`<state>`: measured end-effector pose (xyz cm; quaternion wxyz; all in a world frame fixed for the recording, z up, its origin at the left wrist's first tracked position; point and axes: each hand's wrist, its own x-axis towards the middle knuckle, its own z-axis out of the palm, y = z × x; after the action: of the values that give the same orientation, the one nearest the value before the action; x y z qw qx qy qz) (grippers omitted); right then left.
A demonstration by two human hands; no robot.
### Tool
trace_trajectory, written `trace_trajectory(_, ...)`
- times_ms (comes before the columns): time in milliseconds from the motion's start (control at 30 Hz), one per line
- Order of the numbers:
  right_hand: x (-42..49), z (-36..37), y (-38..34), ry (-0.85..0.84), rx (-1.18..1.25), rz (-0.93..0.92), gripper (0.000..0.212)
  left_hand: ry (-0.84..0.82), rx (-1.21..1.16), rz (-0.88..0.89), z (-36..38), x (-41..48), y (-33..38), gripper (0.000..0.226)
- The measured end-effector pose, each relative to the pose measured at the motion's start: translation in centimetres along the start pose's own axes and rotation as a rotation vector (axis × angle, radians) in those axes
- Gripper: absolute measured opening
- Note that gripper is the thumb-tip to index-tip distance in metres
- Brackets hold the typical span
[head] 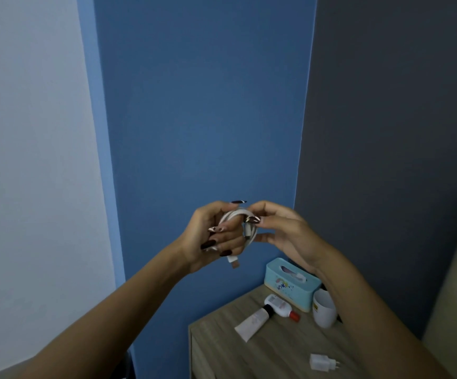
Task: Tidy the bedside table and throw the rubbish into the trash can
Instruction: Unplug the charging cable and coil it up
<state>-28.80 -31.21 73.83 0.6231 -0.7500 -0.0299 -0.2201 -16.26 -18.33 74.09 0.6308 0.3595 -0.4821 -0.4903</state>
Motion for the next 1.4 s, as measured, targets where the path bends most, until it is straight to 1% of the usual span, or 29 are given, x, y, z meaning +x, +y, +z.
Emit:
trace_trajectory(100,0.0,-0.2,-0.1,-0.011,0.052,-0.013,0.021,-0.015,0.037,0.015,0.2,0.1,0.0,0.048)
trace_trajectory(200,-0.2,-0.3,0.1,-0.021,-0.010,-0.029,0.018,0.016,0.175,0.048,0.9,0.0,-0.2,0.054)
trace_trajectory(267,-0.4,-0.3,0.0,0.014,-0.104,-0.039,0.017,0.129,0.336,0.068,1.2,0.0,-0.3,0.057)
trace_trajectory(367,-0.6,-0.3,-0.3,0.114,-0.215,-0.065,0.009,0.388,0.562,0.118,0.9,0.1,-0.1,0.064)
trace_trajectory(433,-0.7,-0.1,-0.3,0.101,-0.238,-0.056,0.008,0.473,0.634,0.157,0.7,0.0,0.0,0.064)
trace_trajectory(533,-0.7,0.1,-0.2,0.072,-0.113,0.001,0.012,0.490,0.719,0.216,1.4,0.1,0.3,0.060)
trace_trajectory(633,-1.0,-0.1,-0.2,-0.023,0.086,0.075,0.022,0.521,0.818,0.274,1.7,0.4,0.1,0.057)
trace_trajectory(700,-1.3,0.1,0.2,-0.068,0.115,0.098,0.025,0.562,0.888,0.305,1.5,0.7,-0.1,0.055)
trace_trajectory(733,-1.5,0.4,0.5,-0.050,0.086,0.106,0.023,0.577,0.907,0.315,1.4,0.9,-0.3,0.055)
trace_trajectory(800,-1.6,1.0,0.8,0.073,-0.022,0.113,0.015,0.596,0.888,0.314,1.2,1.1,-0.5,0.055)
trace_trajectory(867,-1.6,1.3,1.1,0.221,-0.064,0.110,0.013,0.604,0.798,0.277,1.0,1.3,-0.8,0.055)
trace_trajectory(1000,-1.8,1.0,1.5,0.410,0.065,0.123,0.018,0.590,0.659,0.194,0.5,1.5,-1.5,0.052)
trace_trajectory(1100,-2.0,0.7,1.6,0.540,0.104,0.130,0.014,0.525,0.598,0.198,0.1,1.5,-1.8,0.041)
trace_trajectory(1200,-2.2,0.3,1.9,0.608,0.082,0.139,0.010,0.456,0.596,0.176,-0.5,1.2,-2.2,0.029)
trace_trajectory(1300,-2.4,0.1,2.4,0.627,0.061,0.159,0.010,0.437,0.644,0.135,-1.2,1.0,-2.8,0.019)
trace_trajectory(1400,-2.5,0.2,3.3,0.634,0.094,0.198,0.012,0.439,0.618,0.111,-1.7,1.1,-3.8,0.015)
